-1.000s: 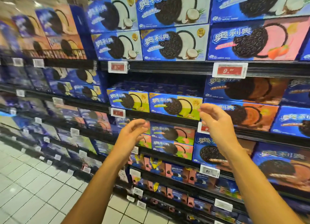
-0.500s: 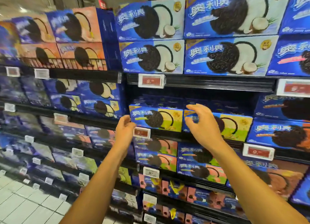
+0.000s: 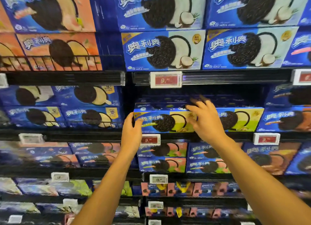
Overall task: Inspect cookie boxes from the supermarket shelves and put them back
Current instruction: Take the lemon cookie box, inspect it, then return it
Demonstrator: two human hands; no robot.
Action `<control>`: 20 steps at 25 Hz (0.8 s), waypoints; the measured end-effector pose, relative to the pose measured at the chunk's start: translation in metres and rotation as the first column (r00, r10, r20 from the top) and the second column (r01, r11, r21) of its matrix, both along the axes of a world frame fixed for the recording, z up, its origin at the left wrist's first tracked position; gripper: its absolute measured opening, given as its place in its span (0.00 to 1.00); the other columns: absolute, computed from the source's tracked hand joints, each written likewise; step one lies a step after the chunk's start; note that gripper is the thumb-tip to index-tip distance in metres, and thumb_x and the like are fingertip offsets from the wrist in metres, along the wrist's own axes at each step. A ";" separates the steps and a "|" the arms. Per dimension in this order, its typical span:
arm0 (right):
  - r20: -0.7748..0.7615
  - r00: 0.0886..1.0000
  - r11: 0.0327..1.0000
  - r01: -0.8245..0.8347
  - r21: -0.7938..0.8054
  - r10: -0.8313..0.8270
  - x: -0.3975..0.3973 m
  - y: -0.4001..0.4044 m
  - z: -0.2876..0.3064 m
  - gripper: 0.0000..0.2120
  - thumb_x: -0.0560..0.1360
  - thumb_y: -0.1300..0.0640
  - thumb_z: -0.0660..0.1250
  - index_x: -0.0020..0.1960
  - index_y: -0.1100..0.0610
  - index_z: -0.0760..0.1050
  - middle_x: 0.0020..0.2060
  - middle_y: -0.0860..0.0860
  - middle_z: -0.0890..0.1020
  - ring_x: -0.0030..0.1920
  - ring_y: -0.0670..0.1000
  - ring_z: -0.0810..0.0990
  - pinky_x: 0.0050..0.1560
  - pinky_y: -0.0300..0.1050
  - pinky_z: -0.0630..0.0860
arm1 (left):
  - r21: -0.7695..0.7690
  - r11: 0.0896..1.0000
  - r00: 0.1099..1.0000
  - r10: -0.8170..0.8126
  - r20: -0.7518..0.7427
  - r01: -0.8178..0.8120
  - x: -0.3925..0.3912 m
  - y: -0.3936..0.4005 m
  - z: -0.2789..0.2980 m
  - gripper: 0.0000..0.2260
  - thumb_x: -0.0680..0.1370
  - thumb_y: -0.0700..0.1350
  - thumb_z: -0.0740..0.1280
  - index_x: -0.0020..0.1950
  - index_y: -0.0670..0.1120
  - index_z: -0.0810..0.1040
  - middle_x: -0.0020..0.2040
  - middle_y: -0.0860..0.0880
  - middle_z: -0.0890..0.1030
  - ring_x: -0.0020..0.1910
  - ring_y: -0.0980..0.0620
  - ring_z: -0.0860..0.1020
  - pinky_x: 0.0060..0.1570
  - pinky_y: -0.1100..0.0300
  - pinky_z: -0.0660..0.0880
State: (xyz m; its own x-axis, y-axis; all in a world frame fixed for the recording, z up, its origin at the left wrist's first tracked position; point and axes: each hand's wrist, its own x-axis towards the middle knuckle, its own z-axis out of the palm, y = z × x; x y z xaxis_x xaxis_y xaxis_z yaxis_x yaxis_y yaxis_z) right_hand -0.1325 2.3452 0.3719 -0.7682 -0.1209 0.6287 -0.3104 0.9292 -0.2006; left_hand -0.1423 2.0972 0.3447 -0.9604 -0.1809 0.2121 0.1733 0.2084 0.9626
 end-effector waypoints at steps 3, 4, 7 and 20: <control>-0.022 1.000 0.998 -0.009 -0.062 0.007 0.006 0.002 -0.005 0.19 0.72 0.64 0.76 0.63 0.59 0.81 0.64 0.57 0.80 0.72 0.68 0.68 0.71 0.64 0.59 | 0.094 0.994 0.994 -0.048 -0.093 0.056 0.011 -0.003 0.001 0.11 0.83 0.47 0.62 0.66 0.53 0.70 0.57 0.62 0.75 0.53 0.75 0.73 0.52 0.76 0.69; -0.005 1.000 0.995 -0.007 -0.095 0.007 0.008 0.001 -0.006 0.19 0.73 0.63 0.75 0.64 0.57 0.80 0.66 0.56 0.79 0.74 0.66 0.67 0.71 0.62 0.56 | 0.115 0.990 0.991 -0.063 -0.115 0.076 0.014 -0.003 0.002 0.10 0.83 0.47 0.63 0.64 0.53 0.70 0.56 0.64 0.75 0.52 0.77 0.73 0.50 0.79 0.69; 0.031 0.996 0.959 -0.071 -0.275 0.083 0.018 -0.003 -0.007 0.21 0.75 0.62 0.73 0.67 0.54 0.78 0.70 0.52 0.76 0.77 0.60 0.64 0.74 0.58 0.55 | 0.157 0.981 0.981 -0.090 -0.169 0.117 0.022 -0.014 0.006 0.16 0.82 0.47 0.64 0.70 0.53 0.70 0.67 0.55 0.75 0.66 0.59 0.73 0.66 0.60 0.70; -0.118 0.982 0.321 -0.160 -0.933 0.148 0.090 -0.024 -0.022 0.17 0.70 0.52 0.77 0.57 0.45 0.80 0.54 0.42 0.84 0.52 0.39 0.82 0.53 0.36 0.78 | 0.641 0.662 0.921 -0.300 -0.247 0.388 0.084 -0.034 -0.044 0.23 0.76 0.40 0.66 0.70 0.52 0.73 0.61 0.52 0.82 0.59 0.53 0.81 0.50 0.61 0.80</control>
State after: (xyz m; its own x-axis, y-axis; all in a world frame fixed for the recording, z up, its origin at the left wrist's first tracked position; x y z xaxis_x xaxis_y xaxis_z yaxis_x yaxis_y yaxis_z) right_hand -0.0425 2.3208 0.3497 -0.7980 0.4358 0.4164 -0.4335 0.0650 -0.8988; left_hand -0.0583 2.0637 0.3004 -0.9610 0.0228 0.2757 0.2130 -0.5751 0.7899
